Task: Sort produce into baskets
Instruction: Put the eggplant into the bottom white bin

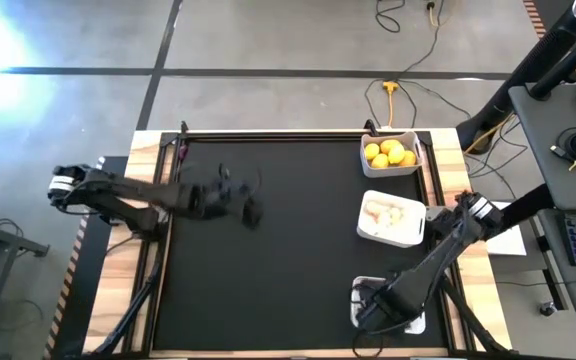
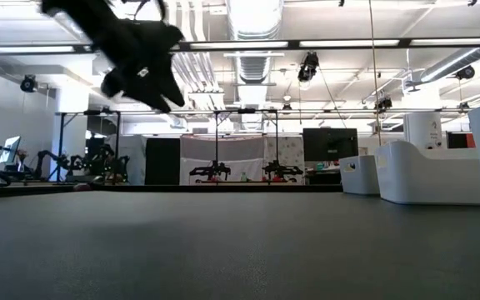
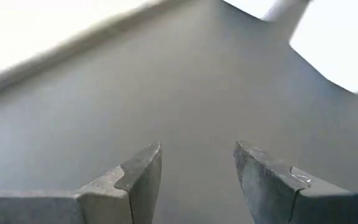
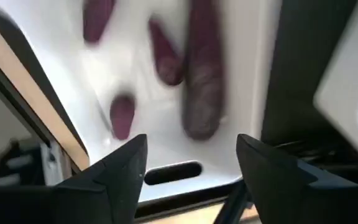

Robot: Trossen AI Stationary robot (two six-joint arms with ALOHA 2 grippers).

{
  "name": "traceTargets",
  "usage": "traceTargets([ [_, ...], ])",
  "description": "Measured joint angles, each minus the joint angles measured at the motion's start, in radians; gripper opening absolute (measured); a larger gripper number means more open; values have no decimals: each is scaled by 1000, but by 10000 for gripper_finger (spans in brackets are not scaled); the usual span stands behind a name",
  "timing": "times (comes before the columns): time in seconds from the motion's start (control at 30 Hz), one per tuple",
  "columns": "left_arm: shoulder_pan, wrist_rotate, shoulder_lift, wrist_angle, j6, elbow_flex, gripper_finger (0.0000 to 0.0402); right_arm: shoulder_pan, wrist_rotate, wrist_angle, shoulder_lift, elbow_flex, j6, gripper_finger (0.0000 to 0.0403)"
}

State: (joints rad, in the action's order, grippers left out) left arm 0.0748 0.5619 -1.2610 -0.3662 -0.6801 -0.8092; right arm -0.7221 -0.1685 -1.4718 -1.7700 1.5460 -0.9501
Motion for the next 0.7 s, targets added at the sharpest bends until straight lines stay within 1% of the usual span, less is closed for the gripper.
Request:
traceTargets([
  [0.03, -48, 32, 0, -46, 23, -36, 185, 10, 40, -18, 13, 27, -22, 244],
  [0.1, -148, 99, -6, -124, 43, -101, 185, 28, 156, -33, 43, 77, -100, 251],
  [0.17, -253, 129, -14, -190, 42, -137, 185, 37, 300, -31, 71, 120, -210, 255],
  [0.2, -305, 121, -20, -211, 40, -143, 185, 38, 385, -32, 81, 140, -273, 257],
  [0.27, -418, 62, -29, -223, 35, -139, 185, 38, 540, -30, 100, 176, -383, 258],
  [0.33, -523, 19, -40, -229, 18, -118, 185, 37, 656, -31, 107, 210, -455, 258],
  [0.4, -630, 14, -57, -263, -28, -97, 185, 34, 699, -26, 110, 238, -459, 258],
  [0.5, -792, 2, -80, -338, -162, -92, 185, 36, 703, -13, 107, 261, -403, 258],
  [0.57, -888, -30, -94, -388, -258, -91, 185, 36, 715, -11, 106, 261, -371, 255],
  [0.63, -965, -80, -112, -391, -302, -91, 185, 38, 738, -12, 106, 252, -348, 252],
  [0.7, -1015, -120, -133, -374, -315, -91, 185, 42, 754, -11, 106, 244, -334, 249],
])
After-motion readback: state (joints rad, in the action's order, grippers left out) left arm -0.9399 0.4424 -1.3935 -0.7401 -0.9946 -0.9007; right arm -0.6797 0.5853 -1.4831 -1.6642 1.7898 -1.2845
